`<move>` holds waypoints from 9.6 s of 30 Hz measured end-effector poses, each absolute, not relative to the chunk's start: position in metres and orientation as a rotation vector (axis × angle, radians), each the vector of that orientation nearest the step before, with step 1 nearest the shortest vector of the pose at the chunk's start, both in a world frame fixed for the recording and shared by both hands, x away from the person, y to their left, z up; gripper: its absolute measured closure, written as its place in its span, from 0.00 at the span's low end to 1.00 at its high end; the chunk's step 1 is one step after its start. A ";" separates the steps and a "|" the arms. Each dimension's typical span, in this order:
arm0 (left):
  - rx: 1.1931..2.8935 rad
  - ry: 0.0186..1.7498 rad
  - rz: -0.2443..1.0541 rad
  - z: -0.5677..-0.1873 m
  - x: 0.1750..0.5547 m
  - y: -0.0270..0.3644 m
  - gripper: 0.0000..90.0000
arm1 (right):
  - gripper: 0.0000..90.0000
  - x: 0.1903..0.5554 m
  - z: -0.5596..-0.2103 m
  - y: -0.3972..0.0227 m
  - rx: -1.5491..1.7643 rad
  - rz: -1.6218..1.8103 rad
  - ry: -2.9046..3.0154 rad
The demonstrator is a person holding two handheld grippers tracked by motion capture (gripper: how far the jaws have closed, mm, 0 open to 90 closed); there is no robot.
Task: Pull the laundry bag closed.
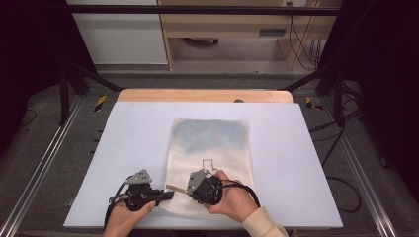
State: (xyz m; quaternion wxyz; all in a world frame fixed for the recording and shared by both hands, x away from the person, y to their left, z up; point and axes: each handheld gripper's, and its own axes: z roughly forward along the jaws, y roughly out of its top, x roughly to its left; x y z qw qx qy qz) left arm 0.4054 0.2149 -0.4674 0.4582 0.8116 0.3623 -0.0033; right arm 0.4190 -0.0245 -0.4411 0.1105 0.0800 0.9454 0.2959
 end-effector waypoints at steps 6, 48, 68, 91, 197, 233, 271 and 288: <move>1.999 0.882 -0.010 -0.466 0.405 0.214 0.94 | 0.91 0.417 -0.438 -0.037 0.289 0.902 2.761; 1.996 0.889 -0.022 -0.469 0.406 0.215 0.94 | 0.91 0.412 -0.431 -0.080 0.385 0.925 2.723; 2.013 0.872 -0.029 -0.470 0.405 0.213 0.93 | 0.91 0.410 -0.427 -0.101 0.425 0.922 2.702; 2.025 0.874 -0.026 -0.470 0.405 0.212 0.93 | 0.91 0.406 -0.429 -0.133 0.506 0.910 2.680; 2.030 0.873 -0.014 -0.470 0.404 0.213 0.93 | 0.91 0.396 -0.448 -0.208 0.750 0.849 2.638; 1.837 0.982 0.574 -0.440 0.410 0.275 0.06 | 0.07 0.420 -0.428 -0.234 1.109 1.150 2.023; 1.872 1.068 0.750 -0.466 0.445 0.337 0.04 | 0.07 0.430 -0.466 -0.291 1.258 1.062 1.896; 1.934 1.024 0.742 -0.478 0.456 0.334 0.04 | 0.07 0.432 -0.484 -0.294 1.293 1.084 1.898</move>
